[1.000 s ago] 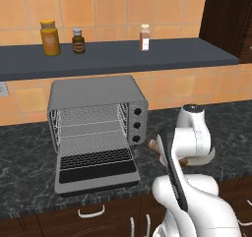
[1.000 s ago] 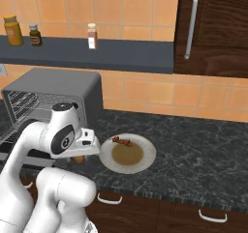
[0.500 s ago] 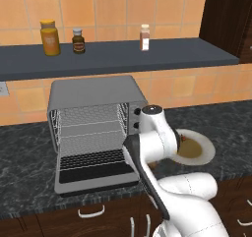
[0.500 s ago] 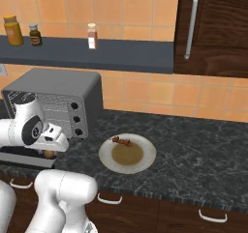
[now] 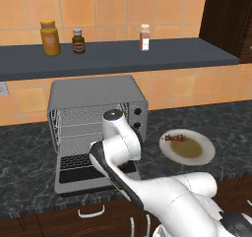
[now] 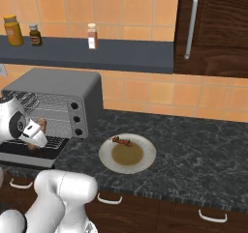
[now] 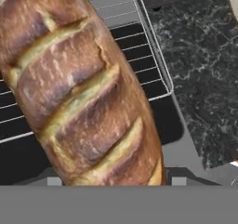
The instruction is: Pick up the kebab skewer and baguette bread, and place them inside the toaster oven. Close the toaster oven door and start by setting the timer.
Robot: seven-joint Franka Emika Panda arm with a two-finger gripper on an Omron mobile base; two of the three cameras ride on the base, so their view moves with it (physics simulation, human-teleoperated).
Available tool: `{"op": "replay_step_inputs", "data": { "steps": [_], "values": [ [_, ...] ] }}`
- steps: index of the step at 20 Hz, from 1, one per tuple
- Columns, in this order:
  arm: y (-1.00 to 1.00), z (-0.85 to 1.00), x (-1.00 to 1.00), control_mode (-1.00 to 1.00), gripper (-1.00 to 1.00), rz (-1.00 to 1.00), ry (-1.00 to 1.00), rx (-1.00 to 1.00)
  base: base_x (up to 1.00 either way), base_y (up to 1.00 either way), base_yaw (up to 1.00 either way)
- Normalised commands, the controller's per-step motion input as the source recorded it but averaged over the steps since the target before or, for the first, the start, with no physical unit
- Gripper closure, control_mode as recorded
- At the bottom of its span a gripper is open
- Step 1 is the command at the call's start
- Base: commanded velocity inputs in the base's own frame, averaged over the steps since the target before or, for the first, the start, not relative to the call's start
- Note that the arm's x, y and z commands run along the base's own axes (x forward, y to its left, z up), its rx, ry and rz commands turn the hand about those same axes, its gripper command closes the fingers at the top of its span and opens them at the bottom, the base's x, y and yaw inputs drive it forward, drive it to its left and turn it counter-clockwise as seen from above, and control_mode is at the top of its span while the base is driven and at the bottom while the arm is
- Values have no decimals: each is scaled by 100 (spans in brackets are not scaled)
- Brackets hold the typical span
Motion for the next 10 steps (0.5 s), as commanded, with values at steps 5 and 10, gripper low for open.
{"op": "replay_step_inputs", "data": {
  "steps": [5,10],
  "values": [
    [100,-6,51,-100,100,-17,13,0,0,0,0],
    [59,-10,25,-100,100,-2,5,0,0,0,0]
  ]
}}
